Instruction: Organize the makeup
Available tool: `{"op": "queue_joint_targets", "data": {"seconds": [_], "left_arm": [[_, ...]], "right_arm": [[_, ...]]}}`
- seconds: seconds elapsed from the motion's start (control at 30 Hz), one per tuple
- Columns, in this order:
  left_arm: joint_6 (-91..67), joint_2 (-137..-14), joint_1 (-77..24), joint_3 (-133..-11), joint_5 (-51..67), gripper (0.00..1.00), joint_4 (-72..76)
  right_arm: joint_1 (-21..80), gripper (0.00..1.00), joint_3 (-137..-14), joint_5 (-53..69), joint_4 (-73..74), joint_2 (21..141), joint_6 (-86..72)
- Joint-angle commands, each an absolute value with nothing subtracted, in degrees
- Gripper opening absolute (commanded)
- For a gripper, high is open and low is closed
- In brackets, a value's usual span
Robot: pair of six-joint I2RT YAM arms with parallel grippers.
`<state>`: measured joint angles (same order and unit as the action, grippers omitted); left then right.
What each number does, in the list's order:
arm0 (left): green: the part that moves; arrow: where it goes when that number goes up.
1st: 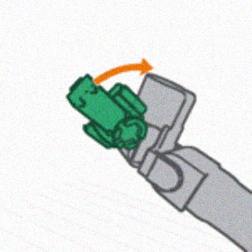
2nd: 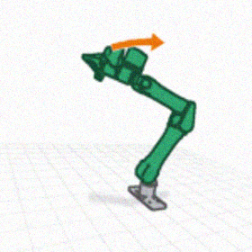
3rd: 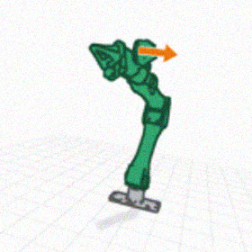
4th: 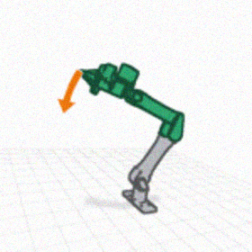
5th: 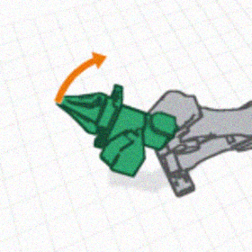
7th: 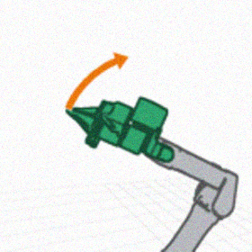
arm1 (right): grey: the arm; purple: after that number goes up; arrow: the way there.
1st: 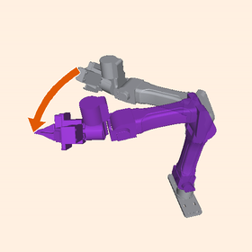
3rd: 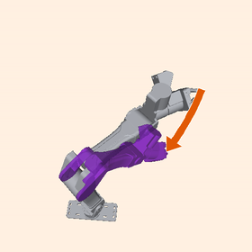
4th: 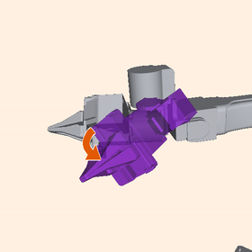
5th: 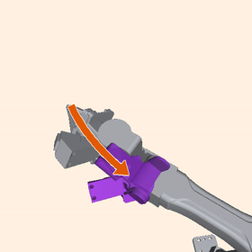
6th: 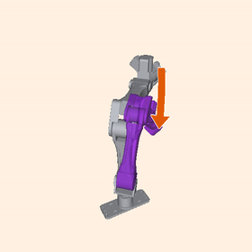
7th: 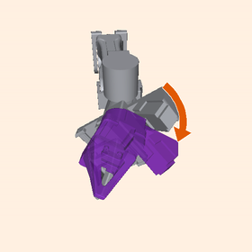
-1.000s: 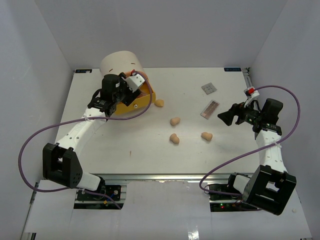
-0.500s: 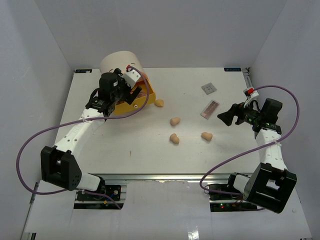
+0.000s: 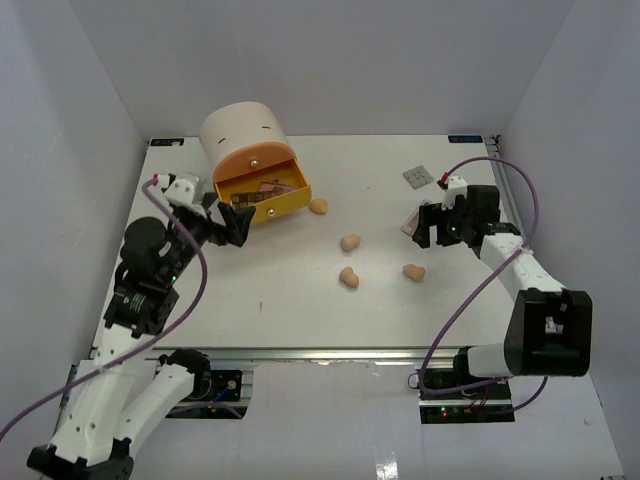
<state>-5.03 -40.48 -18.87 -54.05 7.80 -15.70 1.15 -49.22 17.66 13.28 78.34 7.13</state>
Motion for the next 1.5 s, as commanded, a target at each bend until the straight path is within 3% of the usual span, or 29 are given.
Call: {"op": "queue_joint_targets", "data": {"seconds": [0.0,0.27,0.53,0.9,1.1,1.23,1.47], "left_arm": [[-10.93,-31.45,-18.63,-43.34,4.36,0.98,-19.43],[-13.30,-18.78,-18.63,-35.16,-2.36,0.98,-16.94],[-15.03,-16.80,-18.63,-34.25,-5.22,0.98,-18.89],[-14.80,-18.11,-18.63,-34.72,-5.22,0.98,-19.49],[-14.85,-18.19,-18.65,-34.72,-5.36,0.98,-19.51],[-14.85,-18.11,-18.63,-34.72,-5.47,0.98,-19.53],[-14.85,-17.70,-18.69,-34.72,-5.80,0.98,-19.60]], "right_arm": [[3.58,0.90,-57.06,-0.93,13.43,86.24,-4.06],[4.94,0.90,-68.69,-1.01,13.45,97.17,-15.56],[7.38,0.90,-78.01,-10.32,18.48,108.05,-21.49],[7.73,0.91,-80.79,-13.97,20.11,114.43,-23.12],[7.73,1.00,-79.39,-13.62,20.15,115.22,-22.89],[7.65,0.78,-79.28,-10.99,19.67,115.49,-21.23],[7.30,0.61,-76.88,-10.52,17.41,114.03,-19.43]]}}
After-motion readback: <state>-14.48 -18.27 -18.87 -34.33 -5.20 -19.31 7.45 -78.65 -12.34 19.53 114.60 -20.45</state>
